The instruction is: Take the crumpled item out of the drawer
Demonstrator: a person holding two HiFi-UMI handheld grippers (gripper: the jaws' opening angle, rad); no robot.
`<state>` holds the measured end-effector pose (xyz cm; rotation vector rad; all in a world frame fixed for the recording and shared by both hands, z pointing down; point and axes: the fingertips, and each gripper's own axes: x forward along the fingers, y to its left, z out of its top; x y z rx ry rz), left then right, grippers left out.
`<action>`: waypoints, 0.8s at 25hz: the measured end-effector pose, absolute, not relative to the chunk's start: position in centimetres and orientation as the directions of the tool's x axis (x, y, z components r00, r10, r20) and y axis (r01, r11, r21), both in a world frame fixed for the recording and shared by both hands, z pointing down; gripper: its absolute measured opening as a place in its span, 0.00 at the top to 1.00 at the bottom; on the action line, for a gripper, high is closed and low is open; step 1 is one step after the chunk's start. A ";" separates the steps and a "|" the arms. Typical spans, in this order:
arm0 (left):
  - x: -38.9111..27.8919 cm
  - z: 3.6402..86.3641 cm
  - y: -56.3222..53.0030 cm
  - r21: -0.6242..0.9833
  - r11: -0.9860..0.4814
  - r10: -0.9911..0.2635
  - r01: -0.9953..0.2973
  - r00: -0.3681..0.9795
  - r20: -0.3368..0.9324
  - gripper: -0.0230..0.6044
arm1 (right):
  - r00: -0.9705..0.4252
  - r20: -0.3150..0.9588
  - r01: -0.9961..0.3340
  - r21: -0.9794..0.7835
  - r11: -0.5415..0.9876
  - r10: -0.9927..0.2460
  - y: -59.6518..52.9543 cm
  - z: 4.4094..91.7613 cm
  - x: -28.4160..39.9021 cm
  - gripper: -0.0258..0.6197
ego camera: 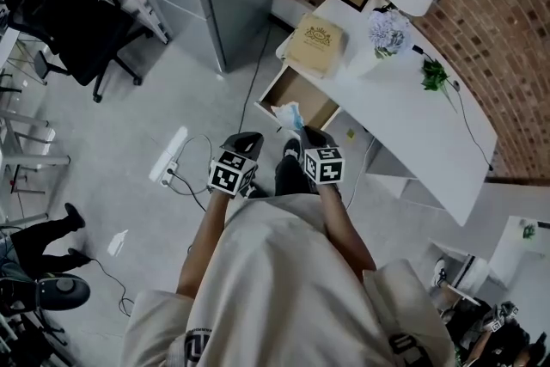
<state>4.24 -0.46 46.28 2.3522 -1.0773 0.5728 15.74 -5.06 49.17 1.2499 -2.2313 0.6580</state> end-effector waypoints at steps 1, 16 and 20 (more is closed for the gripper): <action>4.3 46.2 -0.5 0.253 -0.572 -0.576 -0.780 0.602 0.553 0.94 | -0.456 0.627 -0.871 -0.169 0.461 -0.631 -5.1 49.1 15.8 0.91; 4.1 46.4 -1.1 0.244 -0.584 -0.575 -0.774 0.607 0.549 0.94 | -0.452 0.641 -0.861 -0.130 0.492 -0.620 -5.4 49.0 15.2 0.91; 4.2 46.5 -0.9 0.245 -0.585 -0.572 -0.773 0.607 0.551 0.94 | -0.454 0.643 -0.859 -0.132 0.495 -0.616 -5.2 49.2 15.1 0.91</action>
